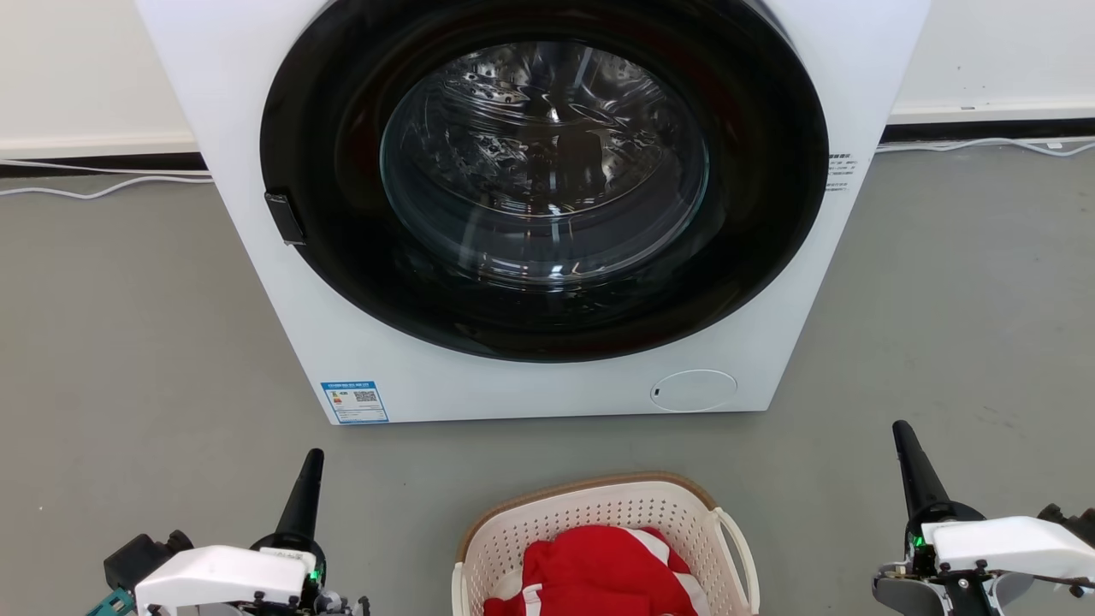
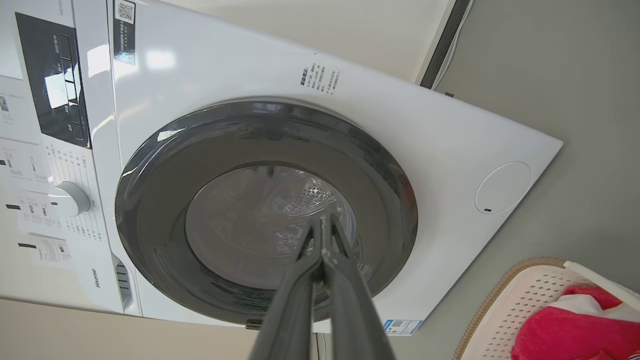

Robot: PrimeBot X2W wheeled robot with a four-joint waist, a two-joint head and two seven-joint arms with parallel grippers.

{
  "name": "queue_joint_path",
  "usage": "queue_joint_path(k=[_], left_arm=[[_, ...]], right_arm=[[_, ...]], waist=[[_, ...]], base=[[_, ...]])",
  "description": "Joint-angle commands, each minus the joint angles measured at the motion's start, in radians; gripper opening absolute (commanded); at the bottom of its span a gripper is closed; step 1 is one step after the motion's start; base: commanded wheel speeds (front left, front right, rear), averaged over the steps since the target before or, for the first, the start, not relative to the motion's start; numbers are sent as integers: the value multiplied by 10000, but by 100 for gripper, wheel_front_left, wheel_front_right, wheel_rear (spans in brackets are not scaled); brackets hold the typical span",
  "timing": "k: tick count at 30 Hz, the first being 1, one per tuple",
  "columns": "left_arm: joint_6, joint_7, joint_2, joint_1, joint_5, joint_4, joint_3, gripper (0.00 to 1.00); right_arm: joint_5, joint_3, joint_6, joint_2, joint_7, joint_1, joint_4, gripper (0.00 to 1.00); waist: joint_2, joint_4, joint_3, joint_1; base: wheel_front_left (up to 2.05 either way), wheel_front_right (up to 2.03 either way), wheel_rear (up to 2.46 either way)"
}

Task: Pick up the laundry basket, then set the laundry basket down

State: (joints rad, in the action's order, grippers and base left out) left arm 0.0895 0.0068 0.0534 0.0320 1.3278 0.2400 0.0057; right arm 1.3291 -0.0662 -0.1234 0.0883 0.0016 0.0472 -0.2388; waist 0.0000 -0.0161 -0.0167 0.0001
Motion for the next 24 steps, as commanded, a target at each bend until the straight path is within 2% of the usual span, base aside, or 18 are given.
queue_joint_path(k=[1,24], left_arm=[[133,97,101,584,346,-182,333,0],[363,760,113,715,2508,5,784,0]], right_arm=[[354,61,-57,60,163,459,221,0],[2487,-229,-70,-191,825,566,-1,0]], waist=[[0,11,9,0],[0,135,114,0]], base=[[0,0,0],[0,0,0]])
